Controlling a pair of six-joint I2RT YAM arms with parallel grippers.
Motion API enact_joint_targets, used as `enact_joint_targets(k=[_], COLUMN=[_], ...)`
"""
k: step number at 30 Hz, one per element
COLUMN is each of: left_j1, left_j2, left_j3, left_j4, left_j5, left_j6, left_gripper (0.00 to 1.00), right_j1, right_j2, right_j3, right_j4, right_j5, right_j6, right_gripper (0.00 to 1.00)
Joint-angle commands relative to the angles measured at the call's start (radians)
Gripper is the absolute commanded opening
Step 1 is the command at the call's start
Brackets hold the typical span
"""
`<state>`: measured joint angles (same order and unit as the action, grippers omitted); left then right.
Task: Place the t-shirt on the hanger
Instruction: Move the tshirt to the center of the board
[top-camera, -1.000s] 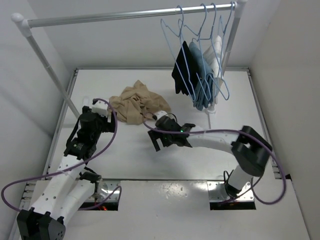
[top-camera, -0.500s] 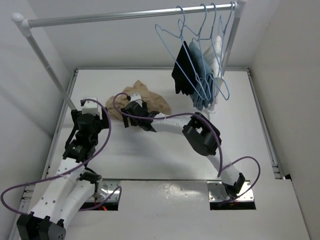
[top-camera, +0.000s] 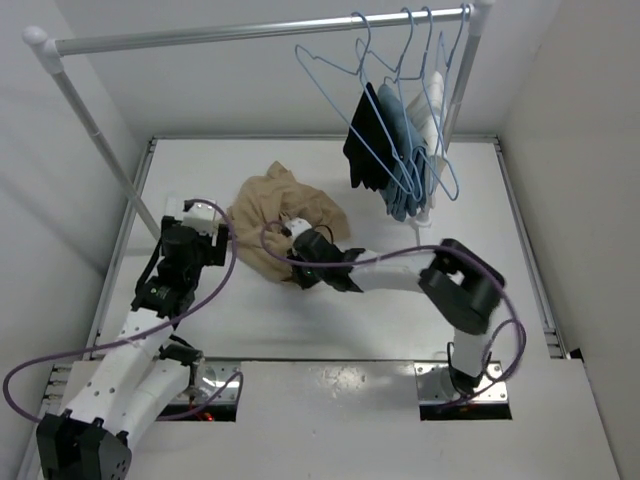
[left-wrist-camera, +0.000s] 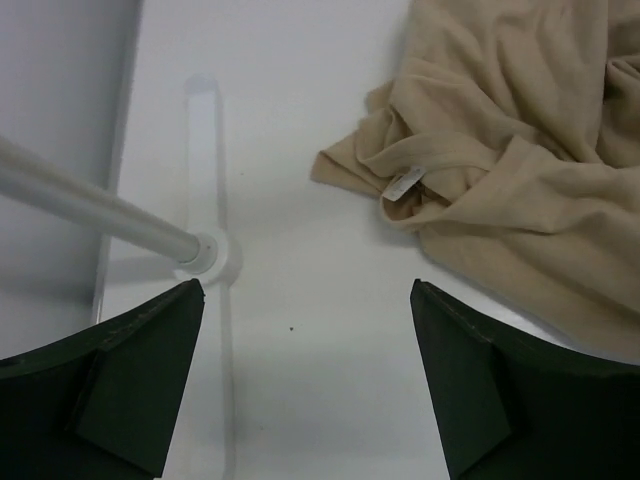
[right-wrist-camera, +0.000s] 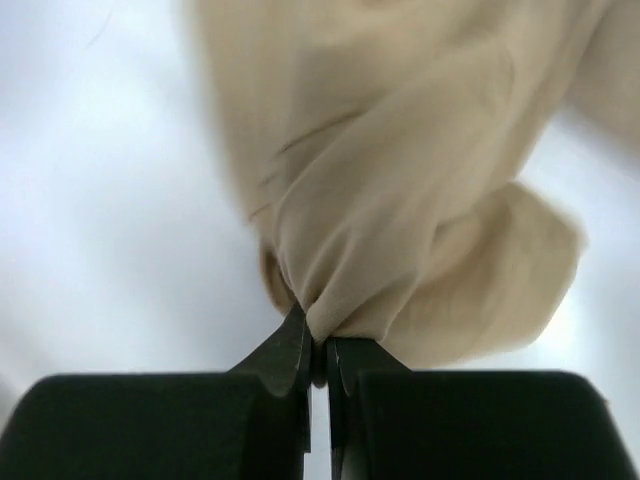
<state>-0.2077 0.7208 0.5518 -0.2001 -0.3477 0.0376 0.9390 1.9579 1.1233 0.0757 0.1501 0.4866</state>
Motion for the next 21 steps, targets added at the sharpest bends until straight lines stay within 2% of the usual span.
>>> enact_joint_targets(k=[1,3,4,5,8,9,12,14,16,17,21], left_j1=[0.01,0.01,0.01,0.01,-0.013,-0.027,-0.061,-0.061,-0.081,-0.091,-0.137], left_j2=[0.052,0.081,0.106,0.115,0.143,0.152,0.215,0.256,0.323,0.348,0.411], left_j3=[0.002,0.002,0.014,0.014,0.023,0.033,0.042,0.042,0.042,0.042,0.042], left_j4=[-0.012,-0.051,-0.065,-0.091,-0.111,-0.122,-0.113,-0.104,-0.082,-0.082,-0.026], left_j5=[0.162,0.278,0.321,0.425,0.614,0.628,0.647,0.647,0.661,0.67,0.628], left_j6=[0.109,0.159,0.207,0.235,0.344,0.357,0.396,0.447,0.496,0.572,0.651], left_gripper=[0.89,0.87,0.86,0.86,0.86,0.88,0.89,0.91,0.97,0.97,0.96], right_j1=[0.03,0.041,0.053,0.053,0.078,0.078,0.078,0.078,0.078,0.078,0.067], right_j2=[-0.251,-0.341,-0.409,-0.436,-0.51,-0.53,-0.634,-0.683,-0.709,-0.709,-0.596], right_j3=[-0.213,-0.285,-0.33,-0.344,-0.362,-0.362,-0.39,-0.405,-0.405,-0.395,-0.326], right_j4=[0.064,0.012,-0.069,-0.115,-0.296,-0.335,-0.425,-0.425,-0.38,-0.352,-0.206], right_j5=[-0.242,-0.294,-0.305,-0.305,-0.305,-0.305,-0.267,-0.198,-0.117,-0.091,-0.011], right_j6=[-0.036,-0.036,-0.036,-0.026,-0.026,-0.014,-0.002,0.007,0.016,0.017,0.046], right_gripper=[0.0,0.0,0.0,0.04,0.19,0.36,0.56,0.62,0.68,0.69,0.69])
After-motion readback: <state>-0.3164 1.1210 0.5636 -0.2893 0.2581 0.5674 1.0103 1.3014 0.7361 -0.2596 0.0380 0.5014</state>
